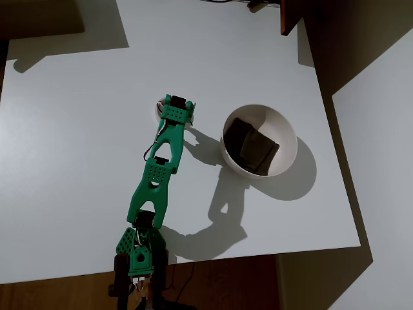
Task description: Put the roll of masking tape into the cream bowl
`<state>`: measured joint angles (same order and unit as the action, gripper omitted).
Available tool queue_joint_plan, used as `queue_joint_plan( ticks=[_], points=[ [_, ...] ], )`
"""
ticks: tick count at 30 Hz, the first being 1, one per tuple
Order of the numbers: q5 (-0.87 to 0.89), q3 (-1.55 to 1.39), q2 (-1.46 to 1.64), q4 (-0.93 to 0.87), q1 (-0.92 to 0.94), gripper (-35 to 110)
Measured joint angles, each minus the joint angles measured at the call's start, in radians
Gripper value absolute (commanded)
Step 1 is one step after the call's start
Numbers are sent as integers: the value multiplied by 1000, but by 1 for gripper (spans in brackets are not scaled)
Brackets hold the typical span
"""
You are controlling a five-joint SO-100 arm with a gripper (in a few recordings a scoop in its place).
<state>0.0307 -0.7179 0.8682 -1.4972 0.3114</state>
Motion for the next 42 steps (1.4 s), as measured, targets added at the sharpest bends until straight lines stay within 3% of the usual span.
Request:
queue_joint_plan(
  ticks=[17, 23, 42],
  points=[
    [15, 0, -101, 9, -44, 13],
    [5, 12, -112, 28, -41, -8],
    [77, 11, -41, -25, -118, -8]
  ],
)
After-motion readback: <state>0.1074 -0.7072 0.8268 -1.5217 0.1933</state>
